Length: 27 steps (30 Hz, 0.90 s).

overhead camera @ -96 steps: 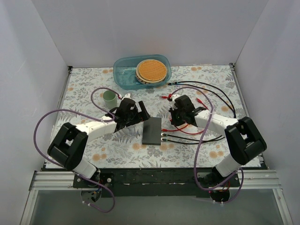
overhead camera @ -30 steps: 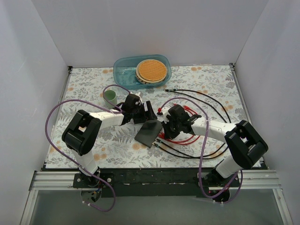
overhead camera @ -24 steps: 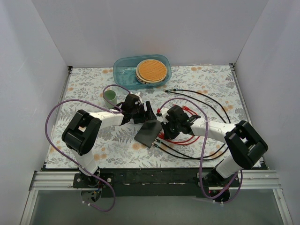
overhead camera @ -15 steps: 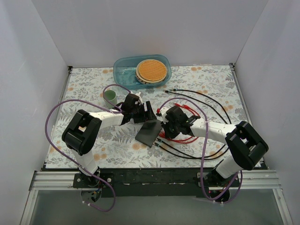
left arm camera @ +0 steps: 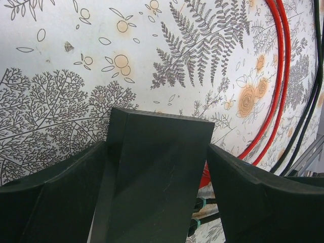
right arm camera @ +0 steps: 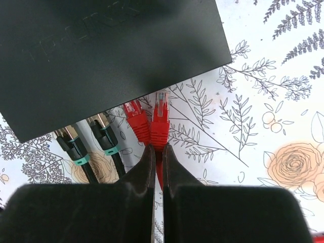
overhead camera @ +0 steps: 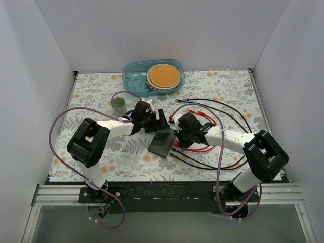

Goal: Insert the plug into the switch port

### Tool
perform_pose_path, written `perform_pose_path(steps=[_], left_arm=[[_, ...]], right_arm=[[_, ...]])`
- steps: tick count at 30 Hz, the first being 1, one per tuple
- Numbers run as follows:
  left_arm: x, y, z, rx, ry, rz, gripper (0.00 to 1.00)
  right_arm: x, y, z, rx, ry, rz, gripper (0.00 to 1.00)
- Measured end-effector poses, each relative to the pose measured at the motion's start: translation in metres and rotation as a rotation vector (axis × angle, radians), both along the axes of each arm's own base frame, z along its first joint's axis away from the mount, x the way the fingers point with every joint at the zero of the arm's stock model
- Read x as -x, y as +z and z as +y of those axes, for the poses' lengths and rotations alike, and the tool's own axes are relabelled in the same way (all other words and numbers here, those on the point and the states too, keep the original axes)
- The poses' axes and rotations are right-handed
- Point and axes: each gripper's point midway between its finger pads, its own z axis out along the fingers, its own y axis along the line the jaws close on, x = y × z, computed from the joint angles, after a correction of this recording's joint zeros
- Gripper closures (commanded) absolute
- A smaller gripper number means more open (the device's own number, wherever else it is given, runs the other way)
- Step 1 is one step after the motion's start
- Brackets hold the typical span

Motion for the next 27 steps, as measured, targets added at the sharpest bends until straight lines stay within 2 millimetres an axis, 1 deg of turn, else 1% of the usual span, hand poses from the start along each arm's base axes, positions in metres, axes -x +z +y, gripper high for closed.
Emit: perform_pose_path(steps=[10, 16, 27], left_arm=[[0.001, 0.0, -0.001, 0.003, -0.01, 0.0, 0.17], [0.003, 0.001, -0.002, 0.008, -0.017, 0.003, 0.17], [0.006, 0.0, -0.003, 0.007, -0.028, 0.016, 0.16]], right_arm=[[-0.005, 0.013, -0.003, 0.047, -0.027, 0.016, 0.99], [-0.008, 0.007, -0.007, 0.082, -0.043, 0.01, 0.99], [-0.016, 0.005, -0.012, 0.107, -0.057, -0.033, 0.99]])
